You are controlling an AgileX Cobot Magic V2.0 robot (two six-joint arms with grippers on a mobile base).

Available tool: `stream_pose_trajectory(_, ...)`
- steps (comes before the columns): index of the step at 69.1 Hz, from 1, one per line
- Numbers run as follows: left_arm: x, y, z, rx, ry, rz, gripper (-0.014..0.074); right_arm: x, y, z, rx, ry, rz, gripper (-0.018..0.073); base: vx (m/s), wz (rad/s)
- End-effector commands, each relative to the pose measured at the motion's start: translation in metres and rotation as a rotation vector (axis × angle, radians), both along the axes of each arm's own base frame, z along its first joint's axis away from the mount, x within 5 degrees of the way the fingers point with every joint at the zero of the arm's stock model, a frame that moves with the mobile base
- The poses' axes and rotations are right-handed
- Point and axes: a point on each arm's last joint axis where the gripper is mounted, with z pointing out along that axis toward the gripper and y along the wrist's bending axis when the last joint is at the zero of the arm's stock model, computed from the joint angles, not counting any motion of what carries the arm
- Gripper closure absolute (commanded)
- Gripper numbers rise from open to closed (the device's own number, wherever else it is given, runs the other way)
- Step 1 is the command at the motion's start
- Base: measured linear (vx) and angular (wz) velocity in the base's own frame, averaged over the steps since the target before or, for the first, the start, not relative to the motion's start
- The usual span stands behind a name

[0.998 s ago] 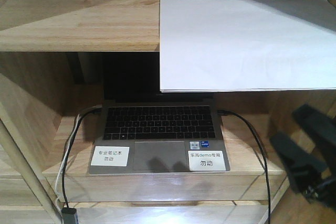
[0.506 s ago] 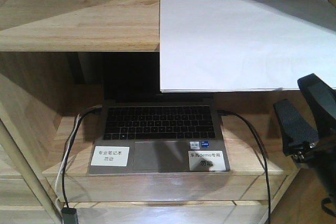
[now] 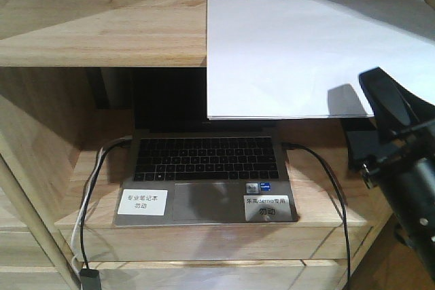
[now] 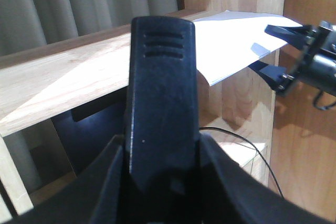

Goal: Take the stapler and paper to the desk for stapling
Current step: 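Pinch the paper edge with the right gripper, then pull the paper off the shelf with the right gripper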

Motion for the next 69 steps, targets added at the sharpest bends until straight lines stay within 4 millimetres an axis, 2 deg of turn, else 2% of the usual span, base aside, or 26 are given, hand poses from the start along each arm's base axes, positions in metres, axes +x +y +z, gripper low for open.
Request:
stream_pose_trajectory(1, 0.000, 0.000, 0.018, -0.088, -0.104, -0.007, 0.0603, 0.001, 0.000, 0.026, 0.064, -0.188, -0.026, -0.0031, 0.00, 0.00)
stream_pose_trajectory(14, 0.000, 0.000, 0.018, -0.088, -0.104, -0.007, 0.0603, 0.010, 0.006, 0.036, 0.070, -0.210, -0.034, -0.0031, 0.00, 0.00)
stream_pose_trajectory(29, 0.000, 0.000, 0.018, -0.088, -0.104, -0.007, 0.0603, 0.010, 0.006, 0.035, 0.065, -0.205, -0.036, -0.0008, 0.00, 0.00)
stream_pose_trajectory(36, 0.000, 0.000, 0.018, -0.088, -0.104, -0.007, 0.0603, 0.011, 0.006, 0.035, 0.067, -0.204, -0.038, 0.0069, 0.00, 0.00)
stream_pose_trajectory(41, 0.000, 0.000, 0.018, -0.088, -0.104, -0.007, 0.0603, 0.011, 0.005, 0.035, 0.073, -0.199, -0.046, 0.0159, 0.00, 0.00)
stream_pose_trajectory(59, 0.000, 0.000, 0.018, -0.088, -0.104, -0.007, 0.0603, 0.012, 0.004, 0.034, 0.079, -0.192, -0.061, 0.0578, 0.00, 0.00)
stream_pose_trajectory(69, 0.000, 0.000, 0.018, -0.088, -0.104, -0.007, 0.0603, 0.011, 0.003, 0.036, 0.082, -0.199, -0.059, 0.0571, 0.00, 0.00)
